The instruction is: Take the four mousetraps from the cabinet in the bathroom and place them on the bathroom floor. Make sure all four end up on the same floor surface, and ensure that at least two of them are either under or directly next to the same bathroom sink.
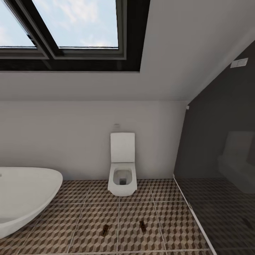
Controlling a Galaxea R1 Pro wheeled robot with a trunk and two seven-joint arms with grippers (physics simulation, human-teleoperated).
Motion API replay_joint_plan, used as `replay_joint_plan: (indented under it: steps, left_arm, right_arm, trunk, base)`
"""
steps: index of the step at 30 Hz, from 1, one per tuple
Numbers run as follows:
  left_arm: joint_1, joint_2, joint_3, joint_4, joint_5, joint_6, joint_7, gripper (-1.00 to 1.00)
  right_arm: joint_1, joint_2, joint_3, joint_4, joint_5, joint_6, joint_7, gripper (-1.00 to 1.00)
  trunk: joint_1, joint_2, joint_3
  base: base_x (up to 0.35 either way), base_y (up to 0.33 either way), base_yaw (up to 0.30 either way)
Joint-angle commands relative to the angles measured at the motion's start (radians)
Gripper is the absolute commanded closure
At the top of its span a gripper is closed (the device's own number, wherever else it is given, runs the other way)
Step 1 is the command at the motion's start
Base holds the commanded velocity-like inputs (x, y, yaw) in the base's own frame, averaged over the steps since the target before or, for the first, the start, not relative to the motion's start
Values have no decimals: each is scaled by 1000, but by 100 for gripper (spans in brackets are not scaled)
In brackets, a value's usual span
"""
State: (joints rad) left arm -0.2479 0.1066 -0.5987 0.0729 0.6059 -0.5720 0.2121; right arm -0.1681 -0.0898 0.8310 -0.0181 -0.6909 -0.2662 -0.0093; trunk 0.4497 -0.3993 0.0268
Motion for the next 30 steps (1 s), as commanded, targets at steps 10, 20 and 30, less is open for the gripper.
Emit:
replay_joint_plan:
  steps: [10,20,30]
  left_arm:
    - [-1,-25,-6,1,-4,183,1,-100]
    - [-1,-31,-6,1,-5,268,-1,-100]
    - [-1,-31,-6,1,-5,280,3,-100]
  right_arm:
    - [1,7,5,-5,-12,136,-2,-100]
    - [2,7,4,-7,-33,156,3,-100]
    - [2,4,4,-7,-39,159,3,-100]
  trunk:
    - [0,-1,0]
    - [0,-1,-7]
    - [0,-1,-22]
  base:
    - [0,0,0]
    - [0,0,0]
    - [0,0,0]
